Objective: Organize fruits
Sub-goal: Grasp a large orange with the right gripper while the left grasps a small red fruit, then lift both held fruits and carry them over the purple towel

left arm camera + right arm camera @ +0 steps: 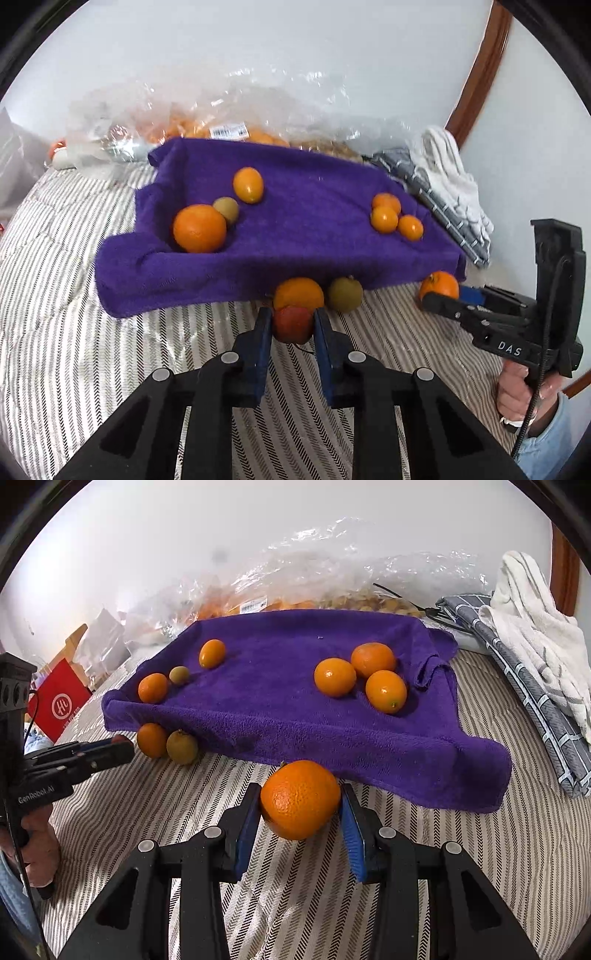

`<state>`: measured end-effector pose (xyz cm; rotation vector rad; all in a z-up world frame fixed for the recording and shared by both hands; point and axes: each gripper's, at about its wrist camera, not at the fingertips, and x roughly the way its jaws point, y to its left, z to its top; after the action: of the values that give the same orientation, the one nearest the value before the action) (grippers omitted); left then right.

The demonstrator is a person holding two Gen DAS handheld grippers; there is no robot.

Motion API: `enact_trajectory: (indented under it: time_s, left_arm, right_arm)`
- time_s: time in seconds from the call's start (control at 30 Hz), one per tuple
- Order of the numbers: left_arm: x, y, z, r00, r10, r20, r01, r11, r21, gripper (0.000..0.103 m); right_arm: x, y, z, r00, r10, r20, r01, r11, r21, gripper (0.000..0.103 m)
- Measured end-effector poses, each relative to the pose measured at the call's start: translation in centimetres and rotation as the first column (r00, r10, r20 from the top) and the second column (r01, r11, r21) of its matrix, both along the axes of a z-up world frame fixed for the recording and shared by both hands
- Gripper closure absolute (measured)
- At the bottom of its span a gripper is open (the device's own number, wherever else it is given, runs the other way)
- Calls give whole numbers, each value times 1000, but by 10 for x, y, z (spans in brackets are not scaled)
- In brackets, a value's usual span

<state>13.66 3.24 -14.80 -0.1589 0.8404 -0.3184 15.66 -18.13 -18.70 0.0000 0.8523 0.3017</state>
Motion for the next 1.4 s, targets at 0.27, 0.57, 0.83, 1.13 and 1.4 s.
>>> enact_trajectory:
  time_s: [0.27,0.57,0.83,1.13,1.4]
  left_arm:
    - [-5,0,8,998,25,63,-25,1000,-4,81]
    - [-4,5,7,997,49,64,-48,999,-17,81]
    - [-5,6,10,994,68,91,-67,998,-15,81]
    - [-3,13,12,991,91,94,-88,996,-30,81]
    - [-1,21,14,987,120,105,-117,992,-39,81]
  right_arm:
    - [-2,-3,1,1000,2,8,-2,1000,28,61]
    - [-5,-4,3,1000,2,19,-2,999,50,61]
    - [-9,-4,6,999,22,33,-24,997,74,61]
    - [-12,-8,12,999,16,51,-22,994,106,61]
    - [-21,-19,28,994,-6,113,-13,986,166,61]
